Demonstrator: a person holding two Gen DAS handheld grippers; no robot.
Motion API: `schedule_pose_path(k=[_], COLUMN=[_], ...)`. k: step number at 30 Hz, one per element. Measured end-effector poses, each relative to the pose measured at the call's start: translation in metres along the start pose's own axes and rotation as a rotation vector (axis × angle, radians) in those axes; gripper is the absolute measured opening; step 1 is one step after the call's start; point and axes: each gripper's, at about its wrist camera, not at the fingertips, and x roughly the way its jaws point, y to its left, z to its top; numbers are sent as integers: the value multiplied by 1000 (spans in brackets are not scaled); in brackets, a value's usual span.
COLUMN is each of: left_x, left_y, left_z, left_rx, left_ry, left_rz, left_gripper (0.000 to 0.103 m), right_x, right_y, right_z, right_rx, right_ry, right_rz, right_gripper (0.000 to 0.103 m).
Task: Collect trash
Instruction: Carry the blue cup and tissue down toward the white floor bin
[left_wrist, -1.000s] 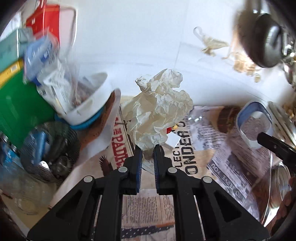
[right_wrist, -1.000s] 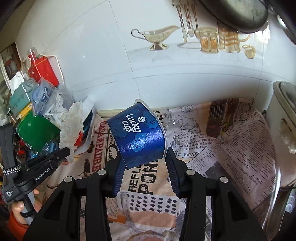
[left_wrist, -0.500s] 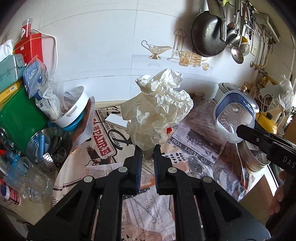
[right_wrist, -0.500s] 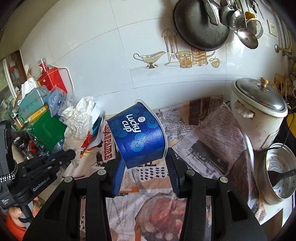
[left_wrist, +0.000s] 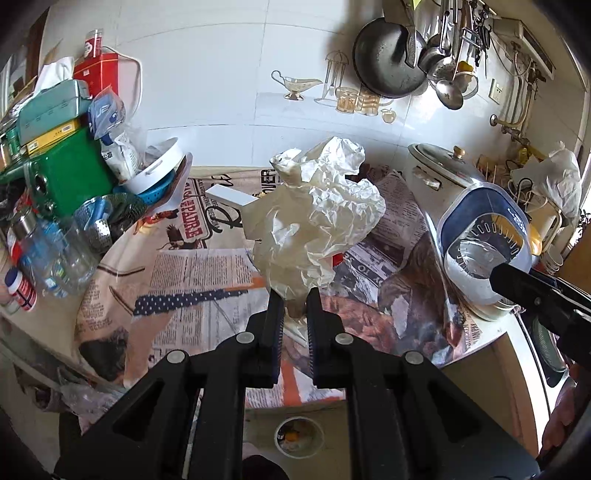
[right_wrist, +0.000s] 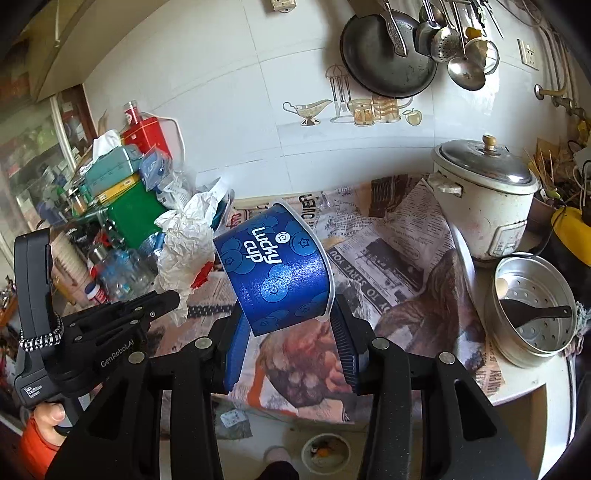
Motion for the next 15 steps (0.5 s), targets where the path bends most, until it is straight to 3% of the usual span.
schedule_pose_path(k=[8, 15], left_x=[-42, -52], left_y=[-60, -79], left_z=[-73, -108], left_rx=[-38, -43], left_ry=[28, 82], left_rz=[23, 37], left_gripper=[11, 11], right_x=[-60, -69], right_y=[-29, -38], right_z=[-59, -89], right_rx=[-57, -40], right_ry=[61, 134], right_rz=[12, 17], right_gripper=[40, 40])
